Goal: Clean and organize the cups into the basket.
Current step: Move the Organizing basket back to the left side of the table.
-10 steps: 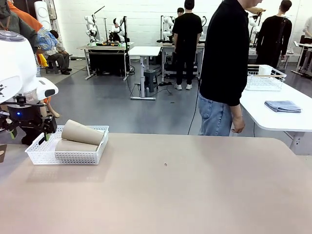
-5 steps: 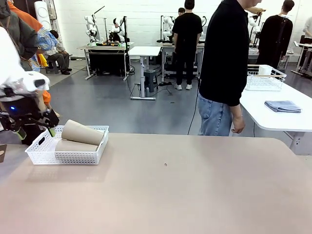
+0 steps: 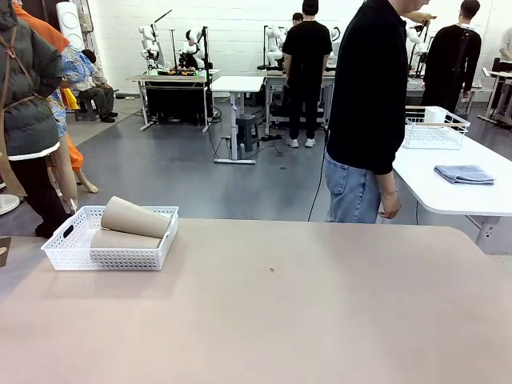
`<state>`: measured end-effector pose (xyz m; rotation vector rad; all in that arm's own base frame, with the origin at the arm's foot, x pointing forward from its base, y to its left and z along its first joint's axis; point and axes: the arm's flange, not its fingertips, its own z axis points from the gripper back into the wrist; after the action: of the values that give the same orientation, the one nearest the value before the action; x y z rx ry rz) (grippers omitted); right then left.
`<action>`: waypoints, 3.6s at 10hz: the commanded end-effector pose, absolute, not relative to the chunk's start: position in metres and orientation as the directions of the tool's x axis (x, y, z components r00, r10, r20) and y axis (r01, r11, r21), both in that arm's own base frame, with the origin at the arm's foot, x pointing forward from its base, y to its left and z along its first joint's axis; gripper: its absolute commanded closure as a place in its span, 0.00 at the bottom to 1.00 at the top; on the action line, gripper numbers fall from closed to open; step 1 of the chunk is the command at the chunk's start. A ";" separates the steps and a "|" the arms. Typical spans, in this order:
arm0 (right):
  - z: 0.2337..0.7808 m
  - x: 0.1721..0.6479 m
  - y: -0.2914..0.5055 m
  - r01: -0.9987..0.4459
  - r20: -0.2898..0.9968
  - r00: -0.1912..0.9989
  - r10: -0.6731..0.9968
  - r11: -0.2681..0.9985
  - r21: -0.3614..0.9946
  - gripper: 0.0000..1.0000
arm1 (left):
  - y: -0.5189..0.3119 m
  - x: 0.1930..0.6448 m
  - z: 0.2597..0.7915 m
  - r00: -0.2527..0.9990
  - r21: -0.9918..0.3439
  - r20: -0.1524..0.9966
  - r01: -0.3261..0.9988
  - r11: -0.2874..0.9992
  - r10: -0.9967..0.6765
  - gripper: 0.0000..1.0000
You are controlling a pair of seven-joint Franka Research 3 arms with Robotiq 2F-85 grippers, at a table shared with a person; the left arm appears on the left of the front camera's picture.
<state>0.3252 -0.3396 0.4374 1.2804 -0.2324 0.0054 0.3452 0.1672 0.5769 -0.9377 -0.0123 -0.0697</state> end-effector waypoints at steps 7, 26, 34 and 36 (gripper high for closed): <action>0.438 0.324 -0.339 -0.134 0.174 0.977 -0.122 0.283 0.950 0.00 | 0.300 0.334 0.533 0.982 -0.910 0.045 -0.036 0.414 0.183 0.00; 0.438 0.324 -0.339 -0.134 0.174 0.977 -0.122 0.283 0.950 0.00 | 0.334 0.295 0.565 0.941 -0.931 0.199 0.094 0.353 0.273 0.00; 0.438 0.324 -0.339 -0.134 0.174 0.977 -0.122 0.283 0.950 0.00 | 0.334 0.295 0.565 0.941 -0.931 0.199 0.094 0.353 0.273 0.00; 0.438 0.324 -0.339 -0.134 0.174 0.977 -0.122 0.283 0.950 0.00 | 0.334 0.295 0.565 0.941 -0.931 0.199 0.094 0.353 0.273 0.00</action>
<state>0.3252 -0.3396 0.4376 1.2801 -0.2325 0.0057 0.2966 0.3336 0.5639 -1.2127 -0.3446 0.1189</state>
